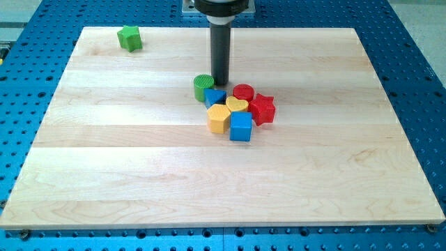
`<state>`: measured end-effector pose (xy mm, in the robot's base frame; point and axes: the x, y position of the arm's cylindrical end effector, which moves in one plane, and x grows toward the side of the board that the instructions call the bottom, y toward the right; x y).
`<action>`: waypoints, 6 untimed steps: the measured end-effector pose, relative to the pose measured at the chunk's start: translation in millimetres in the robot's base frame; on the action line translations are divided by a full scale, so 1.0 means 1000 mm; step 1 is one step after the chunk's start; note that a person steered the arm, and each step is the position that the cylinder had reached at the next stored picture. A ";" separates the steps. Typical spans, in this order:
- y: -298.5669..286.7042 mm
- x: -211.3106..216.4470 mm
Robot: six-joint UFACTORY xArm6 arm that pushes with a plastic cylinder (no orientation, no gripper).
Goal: Place the green circle vertically above the blue triangle
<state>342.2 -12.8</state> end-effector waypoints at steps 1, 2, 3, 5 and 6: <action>-0.058 -0.011; -0.066 0.025; -0.028 0.021; -0.012 0.014; -0.011 0.019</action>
